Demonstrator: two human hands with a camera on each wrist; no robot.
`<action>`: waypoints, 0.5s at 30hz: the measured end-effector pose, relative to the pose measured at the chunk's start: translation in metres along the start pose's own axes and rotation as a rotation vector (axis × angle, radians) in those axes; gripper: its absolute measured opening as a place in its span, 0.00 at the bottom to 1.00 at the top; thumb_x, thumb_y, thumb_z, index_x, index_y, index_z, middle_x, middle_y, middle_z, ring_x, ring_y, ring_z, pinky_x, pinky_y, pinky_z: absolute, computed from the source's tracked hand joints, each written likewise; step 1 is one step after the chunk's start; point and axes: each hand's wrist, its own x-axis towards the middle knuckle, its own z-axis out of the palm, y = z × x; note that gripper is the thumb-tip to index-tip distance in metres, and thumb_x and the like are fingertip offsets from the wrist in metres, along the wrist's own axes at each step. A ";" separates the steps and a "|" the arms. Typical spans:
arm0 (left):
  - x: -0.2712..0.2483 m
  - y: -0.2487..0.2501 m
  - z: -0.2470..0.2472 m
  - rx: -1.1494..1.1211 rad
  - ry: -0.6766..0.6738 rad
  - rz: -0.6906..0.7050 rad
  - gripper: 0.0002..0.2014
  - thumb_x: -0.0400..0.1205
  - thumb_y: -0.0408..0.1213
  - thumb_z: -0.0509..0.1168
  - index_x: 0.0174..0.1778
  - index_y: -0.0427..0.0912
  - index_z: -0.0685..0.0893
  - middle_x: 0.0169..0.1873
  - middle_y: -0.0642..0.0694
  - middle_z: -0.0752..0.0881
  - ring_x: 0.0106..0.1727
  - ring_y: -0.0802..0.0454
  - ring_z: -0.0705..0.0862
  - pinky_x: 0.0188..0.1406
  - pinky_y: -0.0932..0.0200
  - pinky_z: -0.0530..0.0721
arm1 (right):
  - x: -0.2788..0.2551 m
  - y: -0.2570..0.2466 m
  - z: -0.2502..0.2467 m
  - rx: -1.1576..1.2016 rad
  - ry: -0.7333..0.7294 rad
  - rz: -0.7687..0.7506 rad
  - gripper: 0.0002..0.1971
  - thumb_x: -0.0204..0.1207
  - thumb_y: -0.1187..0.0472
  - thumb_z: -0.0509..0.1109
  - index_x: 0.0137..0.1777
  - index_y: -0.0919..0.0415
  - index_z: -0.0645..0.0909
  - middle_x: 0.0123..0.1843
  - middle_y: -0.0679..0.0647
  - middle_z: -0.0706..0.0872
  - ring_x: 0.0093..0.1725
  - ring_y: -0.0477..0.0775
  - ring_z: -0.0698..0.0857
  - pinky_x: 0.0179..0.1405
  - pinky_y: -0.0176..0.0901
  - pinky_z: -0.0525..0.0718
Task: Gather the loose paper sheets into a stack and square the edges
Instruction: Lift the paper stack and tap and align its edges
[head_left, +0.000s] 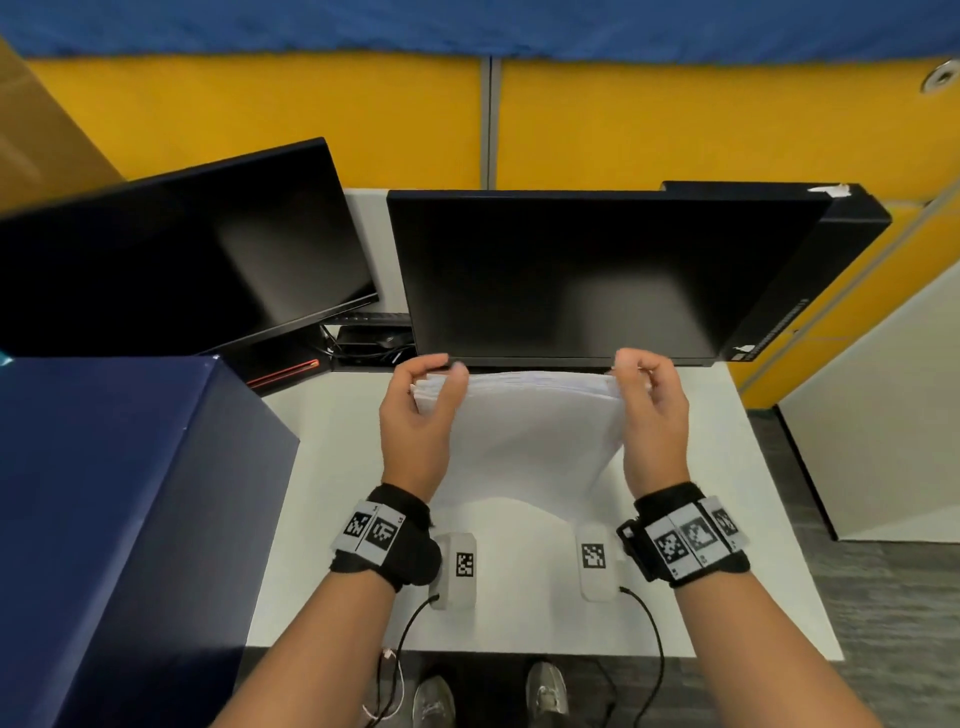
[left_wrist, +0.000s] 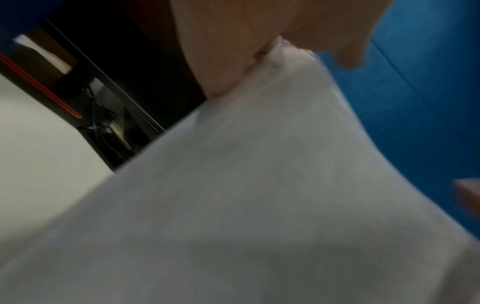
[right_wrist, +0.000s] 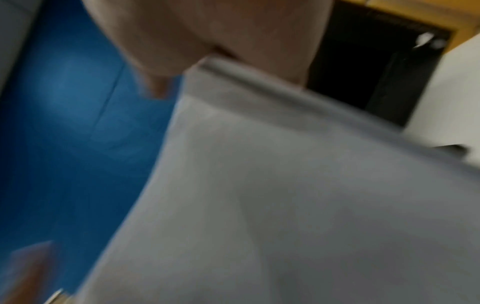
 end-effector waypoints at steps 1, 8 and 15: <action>0.001 -0.010 -0.009 -0.017 -0.096 -0.020 0.23 0.73 0.35 0.78 0.64 0.42 0.82 0.54 0.51 0.89 0.54 0.65 0.88 0.55 0.65 0.87 | 0.001 0.008 -0.010 0.019 -0.113 -0.007 0.19 0.71 0.55 0.74 0.62 0.52 0.80 0.53 0.47 0.86 0.52 0.45 0.86 0.58 0.44 0.86; 0.001 -0.046 -0.007 0.162 -0.142 -0.304 0.12 0.73 0.36 0.82 0.49 0.42 0.91 0.41 0.57 0.92 0.48 0.59 0.93 0.43 0.66 0.89 | -0.007 0.045 -0.006 -0.114 -0.274 0.221 0.14 0.66 0.67 0.83 0.44 0.47 0.87 0.39 0.37 0.93 0.48 0.43 0.92 0.39 0.33 0.88; 0.001 -0.021 -0.009 0.092 -0.092 -0.134 0.18 0.72 0.33 0.83 0.57 0.40 0.89 0.47 0.54 0.93 0.48 0.68 0.91 0.47 0.69 0.88 | -0.006 0.023 -0.010 -0.070 -0.191 0.035 0.15 0.68 0.65 0.83 0.47 0.44 0.87 0.43 0.34 0.92 0.47 0.33 0.90 0.50 0.33 0.88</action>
